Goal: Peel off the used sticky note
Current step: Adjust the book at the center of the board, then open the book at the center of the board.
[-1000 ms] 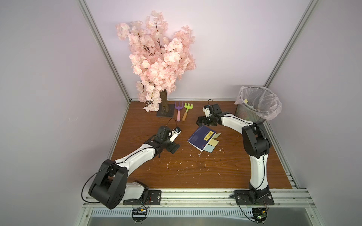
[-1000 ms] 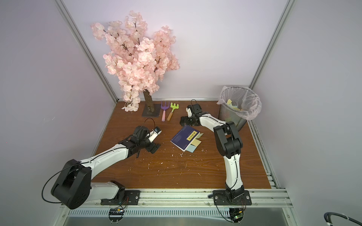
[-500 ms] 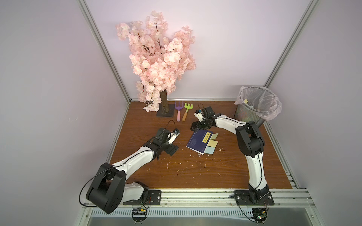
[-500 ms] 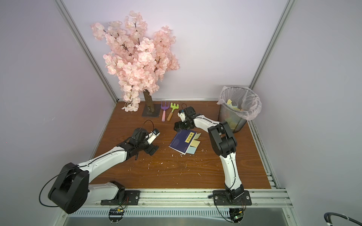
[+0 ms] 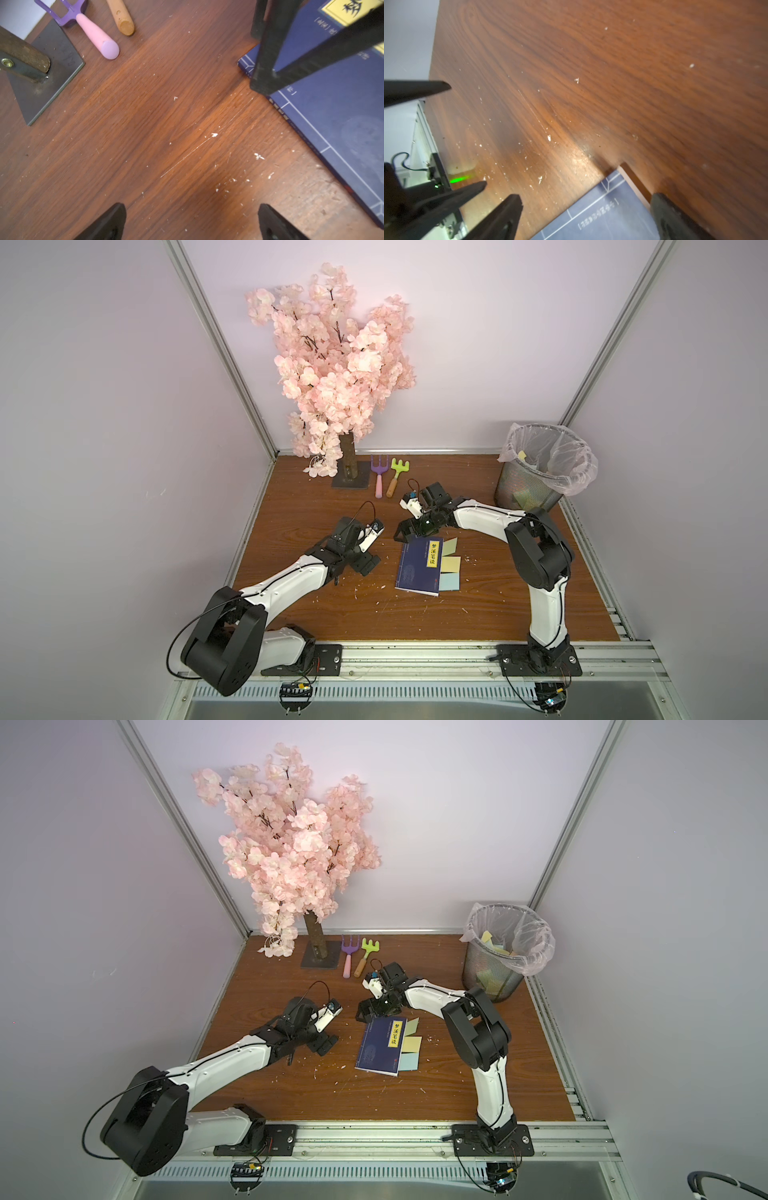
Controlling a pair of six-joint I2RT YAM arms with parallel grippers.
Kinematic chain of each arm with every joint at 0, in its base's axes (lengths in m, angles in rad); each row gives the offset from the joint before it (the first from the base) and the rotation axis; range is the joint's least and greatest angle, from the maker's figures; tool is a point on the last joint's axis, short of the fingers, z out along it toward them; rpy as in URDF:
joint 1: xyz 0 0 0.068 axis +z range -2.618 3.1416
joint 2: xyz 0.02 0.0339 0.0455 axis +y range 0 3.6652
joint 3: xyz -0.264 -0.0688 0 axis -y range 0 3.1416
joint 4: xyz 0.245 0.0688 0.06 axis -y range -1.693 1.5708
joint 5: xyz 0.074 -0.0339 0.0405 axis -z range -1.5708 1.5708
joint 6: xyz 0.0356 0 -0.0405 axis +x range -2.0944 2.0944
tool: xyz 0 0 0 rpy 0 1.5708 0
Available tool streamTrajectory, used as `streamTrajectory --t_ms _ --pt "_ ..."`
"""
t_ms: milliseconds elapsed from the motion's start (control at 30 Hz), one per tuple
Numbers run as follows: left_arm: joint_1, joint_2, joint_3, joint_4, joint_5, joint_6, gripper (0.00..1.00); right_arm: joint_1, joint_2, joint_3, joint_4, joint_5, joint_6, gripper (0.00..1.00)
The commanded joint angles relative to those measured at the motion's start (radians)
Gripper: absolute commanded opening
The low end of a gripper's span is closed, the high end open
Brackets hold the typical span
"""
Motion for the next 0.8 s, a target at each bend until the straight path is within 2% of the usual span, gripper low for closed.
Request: streamTrajectory --t_ms 0,167,267,367,500,767 --pt "-0.035 0.015 0.040 0.019 -0.033 -0.012 0.99 -0.016 -0.171 -0.047 0.051 0.042 0.101 0.99" --pt "-0.069 0.049 0.076 0.075 -0.005 -0.025 0.99 -0.051 -0.358 -0.290 0.164 0.051 0.276 0.99" --pt "-0.108 0.111 0.120 0.082 -0.017 -0.007 0.99 -0.052 -0.482 -0.465 0.287 0.052 0.394 0.99" --pt "-0.142 0.187 0.169 0.083 -0.043 -0.001 0.99 -0.053 -0.563 -0.565 0.327 0.070 0.445 0.99" --pt "-0.168 0.261 0.210 0.094 -0.032 -0.014 0.99 -0.054 -0.598 -0.618 0.340 0.098 0.455 0.99" --pt "-0.200 0.375 0.244 0.096 -0.079 -0.029 0.99 -0.054 -0.552 -0.641 0.379 0.093 0.458 0.99"
